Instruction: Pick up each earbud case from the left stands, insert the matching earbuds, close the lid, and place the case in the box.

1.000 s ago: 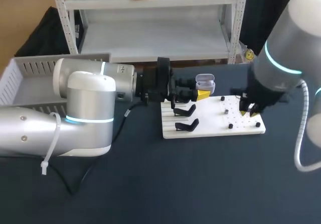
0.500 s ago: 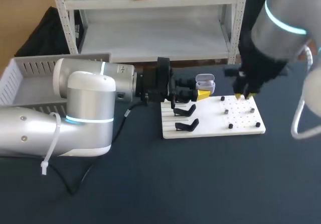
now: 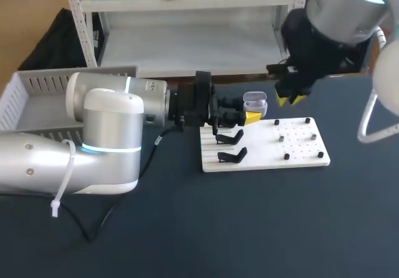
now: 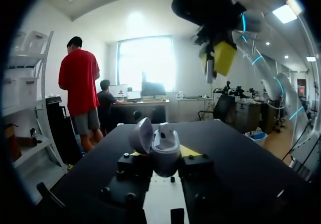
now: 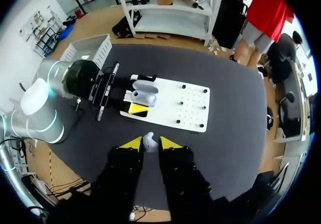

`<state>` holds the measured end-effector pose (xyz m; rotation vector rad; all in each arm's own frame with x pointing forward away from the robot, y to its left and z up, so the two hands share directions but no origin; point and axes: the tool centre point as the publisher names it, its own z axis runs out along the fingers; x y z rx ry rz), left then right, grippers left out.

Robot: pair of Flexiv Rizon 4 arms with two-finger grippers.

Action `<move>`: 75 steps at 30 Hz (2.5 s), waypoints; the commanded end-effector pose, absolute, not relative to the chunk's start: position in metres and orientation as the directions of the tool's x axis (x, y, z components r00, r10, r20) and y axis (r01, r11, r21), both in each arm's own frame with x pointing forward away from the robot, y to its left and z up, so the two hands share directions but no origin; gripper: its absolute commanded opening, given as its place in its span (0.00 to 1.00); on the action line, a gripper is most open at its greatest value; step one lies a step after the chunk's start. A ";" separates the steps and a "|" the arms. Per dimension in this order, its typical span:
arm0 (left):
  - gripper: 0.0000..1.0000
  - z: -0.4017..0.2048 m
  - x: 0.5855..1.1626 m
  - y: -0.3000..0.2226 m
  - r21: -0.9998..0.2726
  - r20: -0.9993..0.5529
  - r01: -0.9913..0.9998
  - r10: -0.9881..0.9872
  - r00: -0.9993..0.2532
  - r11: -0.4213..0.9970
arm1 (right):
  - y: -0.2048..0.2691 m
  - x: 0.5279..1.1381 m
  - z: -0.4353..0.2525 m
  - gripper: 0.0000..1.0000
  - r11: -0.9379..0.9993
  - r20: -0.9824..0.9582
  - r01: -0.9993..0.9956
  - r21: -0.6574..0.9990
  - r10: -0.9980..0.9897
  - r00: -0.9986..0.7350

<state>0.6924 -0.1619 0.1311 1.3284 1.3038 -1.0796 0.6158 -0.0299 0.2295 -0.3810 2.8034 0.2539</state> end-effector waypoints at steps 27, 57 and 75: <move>0.00 0.131 0.693 -0.162 0.045 -0.986 0.999 0.161 0.041 0.020 | 0.022 0.656 0.193 0.00 0.903 -0.307 -0.427 0.049 -0.393 -0.867; 0.00 0.131 0.693 -0.162 0.045 -0.986 0.999 0.161 0.041 0.020 | 0.014 0.675 0.184 0.00 0.874 -0.286 -0.485 0.000 -0.465 -0.838; 0.00 0.131 0.693 -0.162 0.045 -0.986 0.999 0.161 0.041 0.020 | 0.017 0.675 0.179 0.00 0.873 -0.275 -0.488 0.000 -0.469 -0.839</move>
